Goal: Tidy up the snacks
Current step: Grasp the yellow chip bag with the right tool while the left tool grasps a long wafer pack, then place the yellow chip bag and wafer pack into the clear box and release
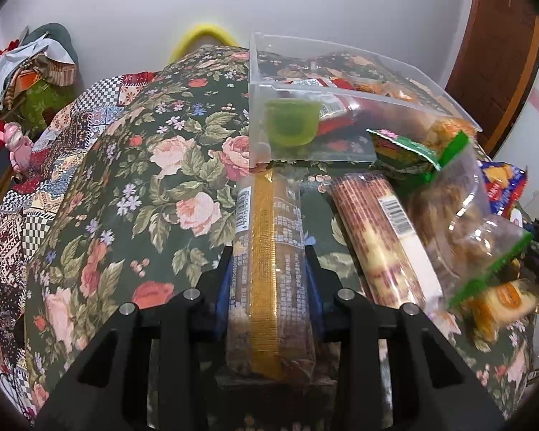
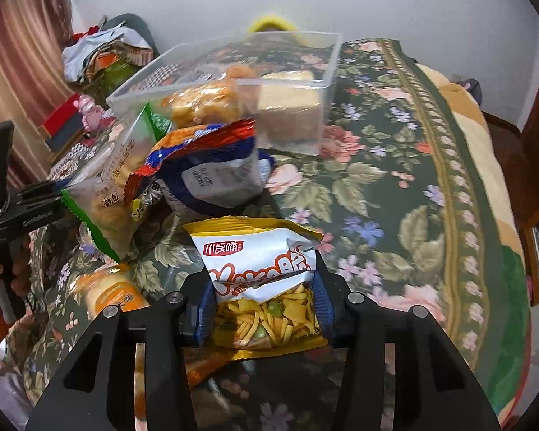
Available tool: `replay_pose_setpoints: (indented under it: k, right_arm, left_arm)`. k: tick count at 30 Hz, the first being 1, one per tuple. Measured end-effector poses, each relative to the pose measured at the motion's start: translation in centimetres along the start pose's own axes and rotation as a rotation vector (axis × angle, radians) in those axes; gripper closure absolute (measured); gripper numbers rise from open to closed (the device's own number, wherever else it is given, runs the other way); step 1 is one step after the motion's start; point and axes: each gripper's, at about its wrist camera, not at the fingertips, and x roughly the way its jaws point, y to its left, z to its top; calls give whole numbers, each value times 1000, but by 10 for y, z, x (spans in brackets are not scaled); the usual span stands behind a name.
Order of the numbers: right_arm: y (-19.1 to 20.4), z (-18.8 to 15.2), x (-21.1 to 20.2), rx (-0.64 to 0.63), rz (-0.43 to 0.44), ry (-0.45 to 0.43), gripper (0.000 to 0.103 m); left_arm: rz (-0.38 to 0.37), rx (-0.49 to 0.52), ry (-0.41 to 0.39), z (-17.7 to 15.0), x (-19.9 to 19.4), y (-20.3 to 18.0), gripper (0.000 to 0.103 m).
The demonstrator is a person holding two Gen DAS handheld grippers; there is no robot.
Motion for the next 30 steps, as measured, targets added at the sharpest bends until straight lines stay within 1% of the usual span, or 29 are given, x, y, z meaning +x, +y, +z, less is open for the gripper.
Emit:
replay_pose_setpoints:
  k: [6,11,15,19,25,30]
  right_arm:
    - [-14,7,-18,36,-40,-44,60]
    - [-21,20,-36,55,-60,-103,60]
    - [-21,32,-48,41,-70,-150,60]
    - [-17,49,-56,15,-73,-192,60]
    - [-7,74,-62,-11,-51,-254,60]
    - [2,93,-58,-36,-41,-283,60]
  left_arm:
    - [-13,-2,-39,-1,-26,-1,68]
    - [-19,6,-84,5,-48,-5,68]
    - [-32,6,-130,15,-65,-10,68]
    - [-46,24,-180,31,-79,-16,68]
    - [-59,38,-236,58,-81,-27,68]
    - [-75,37,-252,81,-73,-32,68]
